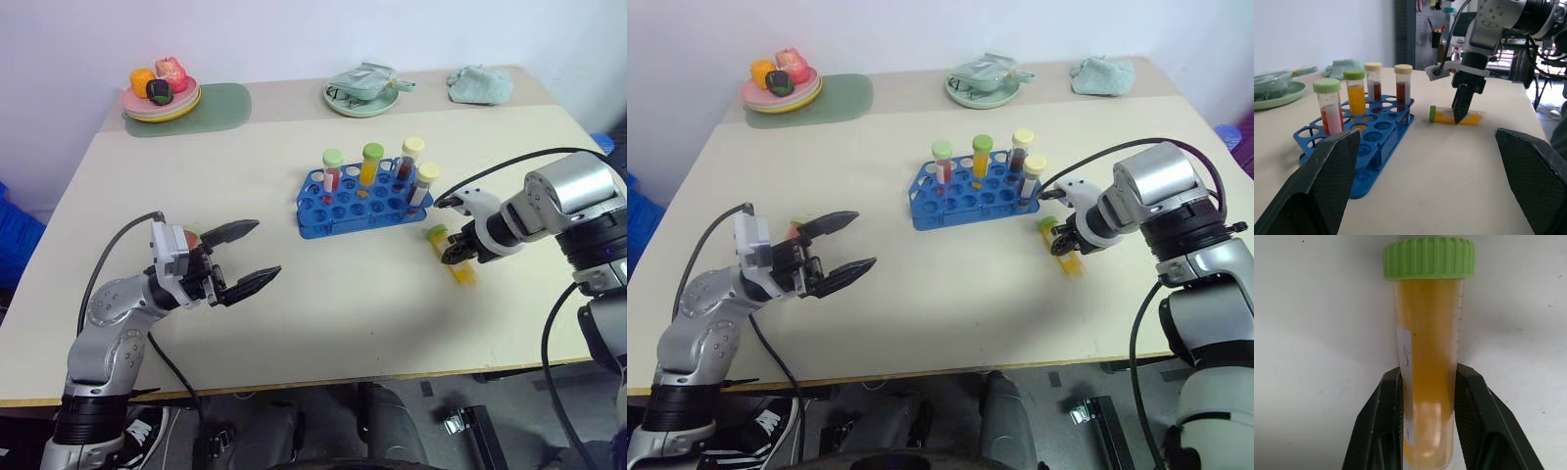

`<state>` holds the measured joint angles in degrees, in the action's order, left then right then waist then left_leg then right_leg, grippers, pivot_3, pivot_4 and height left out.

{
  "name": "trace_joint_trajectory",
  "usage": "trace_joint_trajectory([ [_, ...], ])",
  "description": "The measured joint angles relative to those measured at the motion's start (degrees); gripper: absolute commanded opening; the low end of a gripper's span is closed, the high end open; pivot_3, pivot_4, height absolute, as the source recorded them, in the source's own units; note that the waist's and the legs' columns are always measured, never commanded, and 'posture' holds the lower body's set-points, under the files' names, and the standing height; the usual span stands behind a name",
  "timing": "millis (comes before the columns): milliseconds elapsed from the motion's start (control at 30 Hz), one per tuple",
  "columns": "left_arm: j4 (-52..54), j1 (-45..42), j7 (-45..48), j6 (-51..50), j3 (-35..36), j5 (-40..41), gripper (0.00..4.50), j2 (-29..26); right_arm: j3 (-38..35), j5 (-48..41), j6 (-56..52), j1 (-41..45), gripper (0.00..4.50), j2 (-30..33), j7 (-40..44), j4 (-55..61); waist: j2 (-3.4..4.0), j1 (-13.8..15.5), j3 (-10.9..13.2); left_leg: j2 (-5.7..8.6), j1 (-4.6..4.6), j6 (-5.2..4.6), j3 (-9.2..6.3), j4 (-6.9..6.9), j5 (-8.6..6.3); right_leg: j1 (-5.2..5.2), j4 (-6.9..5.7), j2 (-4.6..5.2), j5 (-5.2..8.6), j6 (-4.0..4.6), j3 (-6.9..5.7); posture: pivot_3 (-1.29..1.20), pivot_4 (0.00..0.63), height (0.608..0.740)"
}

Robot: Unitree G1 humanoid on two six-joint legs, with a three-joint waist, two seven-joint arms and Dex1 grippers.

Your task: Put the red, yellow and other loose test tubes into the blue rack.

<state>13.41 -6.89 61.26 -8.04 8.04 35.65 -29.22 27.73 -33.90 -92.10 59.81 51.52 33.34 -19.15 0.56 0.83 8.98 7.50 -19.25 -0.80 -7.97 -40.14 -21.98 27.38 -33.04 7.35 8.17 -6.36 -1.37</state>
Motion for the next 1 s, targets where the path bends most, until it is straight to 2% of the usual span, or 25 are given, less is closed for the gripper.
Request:
trace_joint_trajectory([
  [67,-0.22,-0.22,0.18,0.08,0.03,0.0,4.5,-0.07,-0.09,-3.19,-0.08,-1.88,0.8,2.63,2.43,4.43,0.01,0.12,0.01,0.0,-0.05,0.0,-0.03,0.0,0.0,0.03,0.02,0.0,0.0,0.0,-0.04,0.0,0.15,0.74],
  [167,-1.06,-0.52,0.59,0.14,0.31,0.01,4.5,-0.23,-3.05,-8.89,0.54,-8.14,0.8,8.93,9.07,19.78,0.03,0.14,0.02,-0.01,-0.11,0.0,-0.07,0.02,0.0,0.07,0.05,0.0,0.0,-0.01,-0.13,0.0,0.15,0.74],
  [267,-1.56,-0.79,0.7,0.09,0.68,0.0,4.5,-0.67,-13.28,-14.27,4.07,-15.44,0.8,9.51,13.29,28.87,0.0,-0.01,0.0,-0.02,-0.02,0.0,-0.02,0.0,0.0,-0.05,0.14,0.01,-0.04,-0.07,-0.13,0.0,0.15,0.74],
  [300,-1.7,-1.21,0.8,0.07,0.66,0.01,4.5,-0.68,-19.38,-15.67,7.05,-18.99,0.8,7.01,13.47,31.43,-0.06,-0.08,-0.03,-0.05,0.05,0.0,-0.02,0.01,0.0,-0.14,0.26,-0.02,-0.08,-0.06,-0.13,0.0,0.15,0.74],
  [367,-2.13,-2.07,0.91,0.0,0.59,0.01,4.5,-0.73,-25.67,-16.38,12.51,-22.48,0.8,2.88,12.84,33.87,-0.07,-0.01,-0.04,-0.09,0.11,0.0,0.01,0.01,0.0,-0.18,0.28,-0.07,-0.15,-0.06,-0.11,0.0,0.15,0.74],
  [467,-3.47,-4.63,1.4,-0.64,0.56,0.04,4.5,-1.66,-32.76,-12.77,27.19,-29.69,0.8,-5.45,9.57,38.17,-0.13,0.2,-0.07,-0.1,0.12,0.0,-0.02,-0.01,0.0,-0.19,0.12,-0.09,-0.15,-0.06,-0.13,0.0,0.15,0.74],
  [567,-5.65,-7.58,2.52,-1.58,0.62,0.14,4.5,-2.6,-33.19,-4.69,43.13,-34.95,0.8,-13.44,5.15,38.9,-0.17,-0.03,-0.1,-0.04,0.15,0.0,0.01,-0.03,0.0,-0.17,0.07,-0.06,-0.15,-0.07,-0.12,0.0,0.15,0.74],
  [600,-5.94,-7.97,2.6,-1.67,0.61,0.14,4.5,-2.61,-33.09,-3.5,45.37,-35.38,0.8,-14.82,4.44,38.58,-0.13,-0.08,-0.08,-0.03,0.14,0.0,0.06,-0.03,0.0,-0.13,0.06,-0.06,-0.16,-0.07,-0.11,0.0,0.15,0.74],
  [700,-8.78,-10.58,4.21,-1.96,0.6,0.12,4.5,-3.34,-34.19,2.59,59.25,-36.03,0.8,-25.02,-1.36,32.86,-0.16,-0.29,-0.1,-0.11,0.3,0.07,0.07,0.05,0.01,-0.17,0.02,-0.14,-0.16,-0.04,-0.08,0.0,0.15,0.74],
  [833,-10.67,-12.32,5.84,-2.72,0.62,0.08,4.5,-4.78,-32.02,11.11,72.75,-34.53,0.8,-30.07,-4.02,24.17,-0.14,-0.78,-0.08,-0.1,0.34,0.07,0.11,0.09,0.0,-0.15,0.01,-0.15,-0.16,-0.04,-0.08,0.0,0.15,0.74],
  [900,-11.49,-13.94,6.29,-3.24,0.56,0.07,4.5,-4.99,-31.07,15.15,79.5,-30.64,0.8,-35.43,-7.59,17.69,-0.14,-1.53,-0.08,-0.14,0.35,0.1,0.08,0.1,0.02,-0.14,-0.02,-0.18,-0.16,-0.03,-0.08,0.0,0.15,0.74],
  [1000,-11.44,-15.48,6.45,-3.88,0.55,0.08,4.5,-5.01,-28.39,19.67,86.05,-28.45,0.8,-37.93,-9.3,12.68,-0.14,-1.78,-0.08,-0.16,0.4,0.12,0.07,0.14,0.0,-0.14,-0.02,-0.2,-0.15,-0.02,-0.08,0.0,0.15,0.74],
])
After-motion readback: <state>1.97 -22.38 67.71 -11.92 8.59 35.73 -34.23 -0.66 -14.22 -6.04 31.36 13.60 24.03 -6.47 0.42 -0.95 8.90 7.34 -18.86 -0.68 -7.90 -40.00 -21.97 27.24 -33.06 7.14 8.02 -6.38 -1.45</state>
